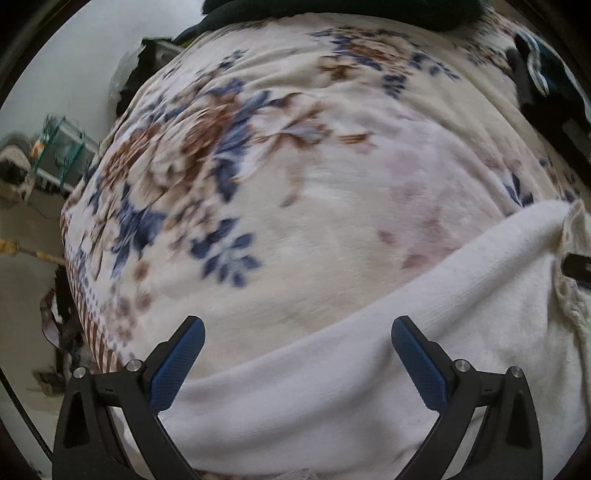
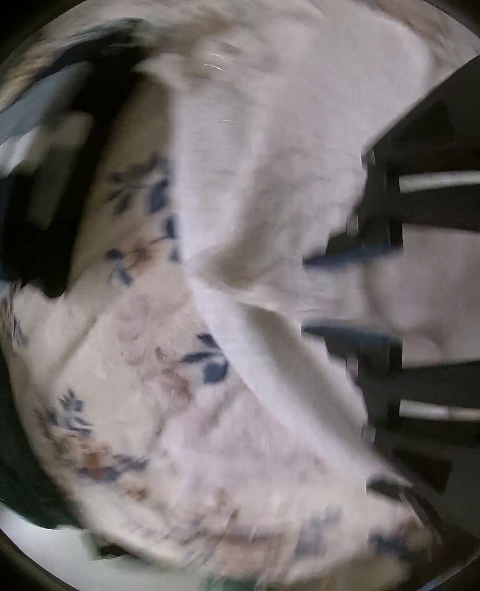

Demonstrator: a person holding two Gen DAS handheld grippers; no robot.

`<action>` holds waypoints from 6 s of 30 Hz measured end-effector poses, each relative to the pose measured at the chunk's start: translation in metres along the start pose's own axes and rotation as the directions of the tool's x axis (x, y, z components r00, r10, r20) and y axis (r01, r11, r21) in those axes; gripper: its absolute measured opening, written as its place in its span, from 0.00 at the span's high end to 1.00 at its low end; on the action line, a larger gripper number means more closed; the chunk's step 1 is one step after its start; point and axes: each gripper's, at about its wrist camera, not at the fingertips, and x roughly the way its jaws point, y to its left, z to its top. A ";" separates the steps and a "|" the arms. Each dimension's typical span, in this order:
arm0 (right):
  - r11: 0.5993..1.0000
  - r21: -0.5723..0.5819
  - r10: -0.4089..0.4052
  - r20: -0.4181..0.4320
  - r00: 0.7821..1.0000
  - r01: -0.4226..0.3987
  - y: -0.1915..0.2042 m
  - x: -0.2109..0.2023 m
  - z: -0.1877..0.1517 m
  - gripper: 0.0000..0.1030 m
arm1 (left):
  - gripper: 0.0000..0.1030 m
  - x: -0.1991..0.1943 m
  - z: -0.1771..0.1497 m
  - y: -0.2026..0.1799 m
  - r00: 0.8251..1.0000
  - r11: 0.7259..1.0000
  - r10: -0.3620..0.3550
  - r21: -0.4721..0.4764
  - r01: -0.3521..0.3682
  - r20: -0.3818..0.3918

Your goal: Fold small clothes

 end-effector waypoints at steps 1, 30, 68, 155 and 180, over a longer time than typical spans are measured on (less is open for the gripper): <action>0.997 0.060 0.054 0.014 0.998 -0.054 -0.014 -0.010 -0.006 0.44 | 0.00 -0.004 -0.002 0.011 1.000 1.000 -0.010 -0.016 0.010 -0.004; 0.943 0.303 -0.109 -0.105 0.988 0.136 -0.134 -0.033 -0.144 0.37 | 0.93 0.000 -0.074 0.248 0.951 0.783 -0.287 -0.545 0.301 0.113; 0.912 0.321 -0.257 -0.037 0.966 0.255 -0.149 -0.027 -0.116 0.25 | 0.93 0.035 -0.024 0.264 0.911 0.593 -0.299 -0.692 0.411 0.285; 0.875 0.444 -0.208 -0.017 0.978 0.194 -0.394 -0.059 -0.098 0.55 | 0.00 0.038 0.084 -0.286 0.968 0.863 -0.253 0.452 0.225 0.001; 0.955 0.268 0.153 -0.078 0.985 -0.127 -0.538 -0.222 -0.213 0.70 | 0.00 -0.183 -0.259 -0.359 0.915 0.774 -0.352 0.488 0.402 -0.196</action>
